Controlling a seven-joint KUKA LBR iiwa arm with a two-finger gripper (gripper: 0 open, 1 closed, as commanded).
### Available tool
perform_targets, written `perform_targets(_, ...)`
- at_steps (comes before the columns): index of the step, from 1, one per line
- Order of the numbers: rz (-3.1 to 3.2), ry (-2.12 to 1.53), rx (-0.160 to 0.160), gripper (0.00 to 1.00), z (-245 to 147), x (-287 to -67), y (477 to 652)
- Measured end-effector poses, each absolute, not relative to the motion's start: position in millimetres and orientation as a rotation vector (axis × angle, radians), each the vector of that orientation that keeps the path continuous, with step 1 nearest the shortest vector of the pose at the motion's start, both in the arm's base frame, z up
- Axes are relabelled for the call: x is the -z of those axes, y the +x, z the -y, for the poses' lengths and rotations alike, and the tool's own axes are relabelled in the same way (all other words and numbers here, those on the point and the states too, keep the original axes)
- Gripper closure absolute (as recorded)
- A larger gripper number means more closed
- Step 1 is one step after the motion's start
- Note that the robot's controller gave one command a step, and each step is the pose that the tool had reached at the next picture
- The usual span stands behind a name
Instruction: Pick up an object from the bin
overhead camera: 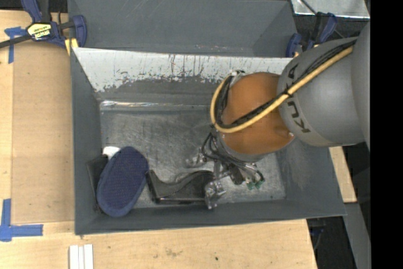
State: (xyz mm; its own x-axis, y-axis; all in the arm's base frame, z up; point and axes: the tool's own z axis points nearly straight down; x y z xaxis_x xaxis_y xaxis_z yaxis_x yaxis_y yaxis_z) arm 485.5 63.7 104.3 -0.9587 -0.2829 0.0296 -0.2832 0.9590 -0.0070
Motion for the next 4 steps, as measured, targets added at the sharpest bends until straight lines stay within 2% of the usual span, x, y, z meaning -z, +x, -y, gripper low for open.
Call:
perform_targets(1,3.018,0.731,-0.003,1.00,-66.1,-101.1,492.5)
perform_targets(2,3.039,0.735,0.002,0.00,-68.5,-101.0,496.5)
perform_targets(3,3.026,0.866,-0.002,0.00,-22.8,-136.7,490.5)
perform_targets(4,3.077,0.579,-0.011,0.00,-64.7,-107.1,502.7)
